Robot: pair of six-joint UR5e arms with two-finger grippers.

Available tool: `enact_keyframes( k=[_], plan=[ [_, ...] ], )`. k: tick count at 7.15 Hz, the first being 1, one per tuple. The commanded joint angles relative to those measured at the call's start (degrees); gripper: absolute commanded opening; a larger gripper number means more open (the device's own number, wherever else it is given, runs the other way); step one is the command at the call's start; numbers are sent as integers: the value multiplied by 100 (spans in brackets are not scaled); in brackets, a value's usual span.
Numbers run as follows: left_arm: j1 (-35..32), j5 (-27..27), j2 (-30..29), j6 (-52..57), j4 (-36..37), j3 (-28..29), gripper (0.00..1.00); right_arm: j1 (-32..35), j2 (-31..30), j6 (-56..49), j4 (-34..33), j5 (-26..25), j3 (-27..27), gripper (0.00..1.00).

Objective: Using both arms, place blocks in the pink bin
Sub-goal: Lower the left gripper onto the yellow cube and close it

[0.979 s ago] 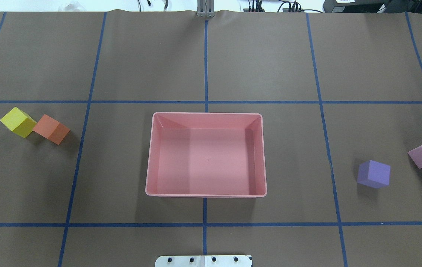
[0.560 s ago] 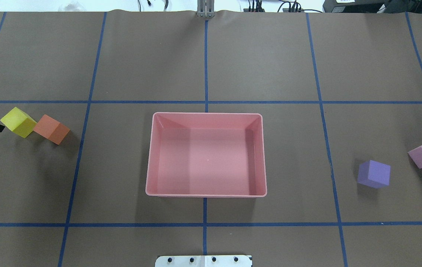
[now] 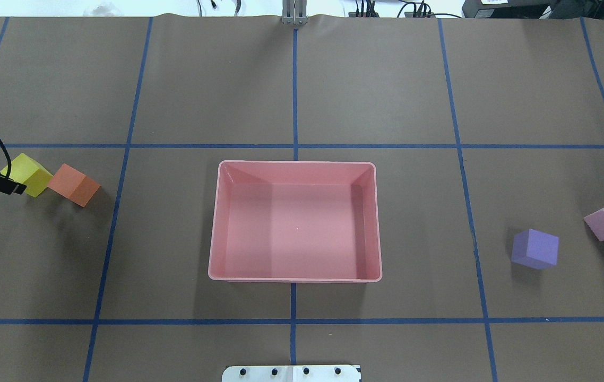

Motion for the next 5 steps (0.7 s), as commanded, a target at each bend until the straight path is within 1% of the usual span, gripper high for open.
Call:
enact_keyframes(
  k=[1, 3, 4, 5],
  plan=[
    [6, 6, -312, 6, -2, 331, 100, 0, 0, 0, -9, 4, -3, 100],
    [24, 15, -384, 23, -2, 447, 100, 0, 0, 0, -9, 4, -12, 100],
    [85, 15, -375, 23, -2, 447, 95, 0, -9, 0, -9, 4, -21, 100],
    [94, 15, -375, 23, -2, 447, 73, 0, 0, 0, -9, 4, -29, 100]
  ],
)
